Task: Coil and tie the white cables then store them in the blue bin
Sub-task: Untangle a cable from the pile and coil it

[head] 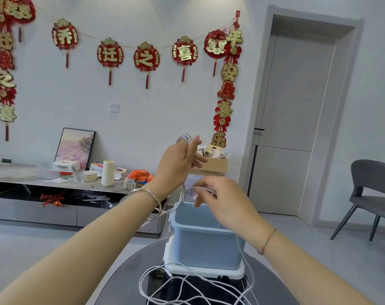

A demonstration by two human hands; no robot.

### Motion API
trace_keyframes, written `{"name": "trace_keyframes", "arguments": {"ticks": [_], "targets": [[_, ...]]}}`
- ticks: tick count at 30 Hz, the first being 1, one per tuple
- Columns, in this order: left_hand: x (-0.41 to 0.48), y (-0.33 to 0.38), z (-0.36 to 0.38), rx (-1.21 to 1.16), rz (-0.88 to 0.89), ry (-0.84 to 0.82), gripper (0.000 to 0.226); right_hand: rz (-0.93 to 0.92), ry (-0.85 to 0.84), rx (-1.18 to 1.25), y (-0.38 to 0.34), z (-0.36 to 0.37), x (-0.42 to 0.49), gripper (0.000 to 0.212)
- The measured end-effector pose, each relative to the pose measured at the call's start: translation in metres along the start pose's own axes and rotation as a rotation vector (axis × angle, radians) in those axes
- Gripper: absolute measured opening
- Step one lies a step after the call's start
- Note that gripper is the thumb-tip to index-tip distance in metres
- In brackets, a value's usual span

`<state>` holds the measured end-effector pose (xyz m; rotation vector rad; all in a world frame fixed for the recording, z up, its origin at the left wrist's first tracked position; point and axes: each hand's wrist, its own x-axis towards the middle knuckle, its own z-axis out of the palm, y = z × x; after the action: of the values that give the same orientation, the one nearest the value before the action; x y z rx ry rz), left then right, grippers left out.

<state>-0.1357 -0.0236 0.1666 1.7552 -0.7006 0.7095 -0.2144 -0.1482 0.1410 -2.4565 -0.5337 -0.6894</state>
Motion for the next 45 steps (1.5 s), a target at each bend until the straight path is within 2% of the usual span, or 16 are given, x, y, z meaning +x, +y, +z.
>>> {"name": "trace_keyframes", "arguments": {"ticks": [2, 5, 9, 13, 16, 20, 23, 26, 28, 30, 34, 37, 40, 43, 45], "targets": [[0.002, -0.008, -0.011, 0.091, -0.013, -0.083, 0.050, -0.044, 0.040, 0.099, -0.002, -0.013, 0.000, 0.018], [0.000, -0.013, -0.028, 0.005, -0.151, -0.296, 0.053, -0.061, 0.209, 0.300, -0.002, -0.034, 0.003, 0.017], [-0.010, -0.018, -0.039, 0.048, -0.242, -0.535, 0.059, 0.049, 0.473, 0.530, 0.008, -0.055, 0.021, 0.019], [-0.018, -0.010, -0.045, -0.431, -0.384, -0.887, 0.056, 0.282, 0.448, 0.727, 0.024, -0.049, 0.043, 0.022], [-0.016, 0.003, -0.048, -0.697, -0.469, -0.982, 0.063, 0.436, 0.382, 0.871, 0.036, -0.034, 0.051, 0.025], [-0.011, 0.018, -0.057, -0.793, -0.431, -0.922, 0.055, 0.605, 0.220, 0.976, 0.050, -0.009, 0.048, 0.021], [-0.009, 0.024, -0.059, -0.721, -0.430, -0.885, 0.055, 0.612, -0.002, 0.814, 0.046, 0.009, 0.040, 0.021], [-0.009, 0.023, -0.058, -0.699, -0.466, -0.883, 0.054, 0.426, -0.004, 0.557, 0.040, 0.017, 0.037, 0.021], [-0.011, 0.019, -0.056, -0.674, -0.488, -0.871, 0.054, 0.208, 0.048, 0.525, 0.038, 0.015, 0.036, 0.028], [-0.012, 0.016, -0.054, -0.665, -0.514, -0.848, 0.053, 0.026, 0.032, 0.541, 0.036, 0.014, 0.036, 0.034], [-0.014, 0.014, -0.051, -0.842, -0.550, -0.807, 0.055, -0.099, -0.114, 0.590, 0.030, 0.016, 0.033, 0.027], [-0.011, 0.012, -0.050, -1.086, -0.548, -0.758, 0.052, -0.129, 0.002, 0.491, 0.035, 0.023, 0.030, 0.023], [-0.005, 0.011, -0.048, -1.194, -0.523, -0.576, 0.054, -0.100, 0.103, 0.257, 0.047, 0.028, 0.026, 0.023], [0.011, 0.006, -0.051, -1.255, -0.486, -0.256, 0.063, -0.102, 0.006, 0.045, 0.055, 0.034, 0.014, 0.028], [0.024, -0.003, -0.055, -1.209, -0.467, -0.054, 0.058, -0.153, -0.038, 0.027, 0.056, 0.040, 0.000, 0.036]]}}
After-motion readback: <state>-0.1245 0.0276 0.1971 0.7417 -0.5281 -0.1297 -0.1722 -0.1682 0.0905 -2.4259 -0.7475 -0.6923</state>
